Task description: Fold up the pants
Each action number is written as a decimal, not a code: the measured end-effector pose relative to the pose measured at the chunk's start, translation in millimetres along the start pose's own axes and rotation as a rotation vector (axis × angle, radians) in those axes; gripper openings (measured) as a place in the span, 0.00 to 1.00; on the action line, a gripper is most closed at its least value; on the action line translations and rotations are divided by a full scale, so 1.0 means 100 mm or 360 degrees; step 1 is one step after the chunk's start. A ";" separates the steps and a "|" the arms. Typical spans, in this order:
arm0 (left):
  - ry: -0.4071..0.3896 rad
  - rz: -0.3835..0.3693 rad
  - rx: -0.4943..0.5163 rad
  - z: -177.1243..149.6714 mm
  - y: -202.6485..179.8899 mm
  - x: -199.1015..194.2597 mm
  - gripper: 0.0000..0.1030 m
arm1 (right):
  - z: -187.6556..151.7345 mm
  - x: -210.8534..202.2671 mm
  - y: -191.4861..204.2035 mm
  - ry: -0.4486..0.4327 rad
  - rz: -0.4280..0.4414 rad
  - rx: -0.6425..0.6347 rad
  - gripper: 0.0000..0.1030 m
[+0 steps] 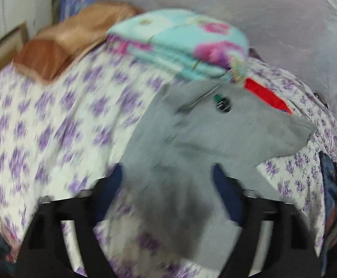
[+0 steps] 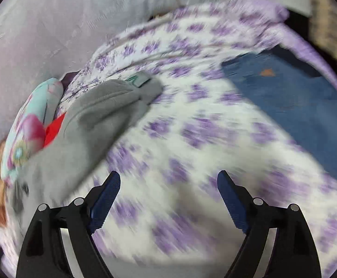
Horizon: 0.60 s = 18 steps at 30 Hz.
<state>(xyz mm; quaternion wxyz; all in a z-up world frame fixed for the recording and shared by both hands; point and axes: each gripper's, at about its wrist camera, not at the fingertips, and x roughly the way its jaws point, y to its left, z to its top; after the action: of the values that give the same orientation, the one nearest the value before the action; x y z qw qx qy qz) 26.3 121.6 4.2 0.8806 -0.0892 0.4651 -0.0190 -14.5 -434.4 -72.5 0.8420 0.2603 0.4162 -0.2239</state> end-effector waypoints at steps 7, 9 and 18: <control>0.0082 0.0092 0.0202 -0.11 -0.52 0.34 0.85 | 0.76 1.01 0.33 0.0091 -0.0019 -0.0015 0.79; 0.0135 0.0097 0.0191 -0.18 -0.57 0.42 0.85 | 0.89 1.27 0.41 0.0169 -0.0029 -0.0089 0.76; 0.0210 0.0272 0.0243 -0.33 -0.65 0.63 0.85 | 1.18 1.83 0.79 0.0317 0.0240 -0.0167 0.09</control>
<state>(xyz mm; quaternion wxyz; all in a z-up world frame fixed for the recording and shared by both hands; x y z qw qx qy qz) 38.2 46.0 -53.7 0.8506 0.0194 0.5252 0.0149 202.5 -477.2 -140.7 0.8233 0.2674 0.4881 -0.1110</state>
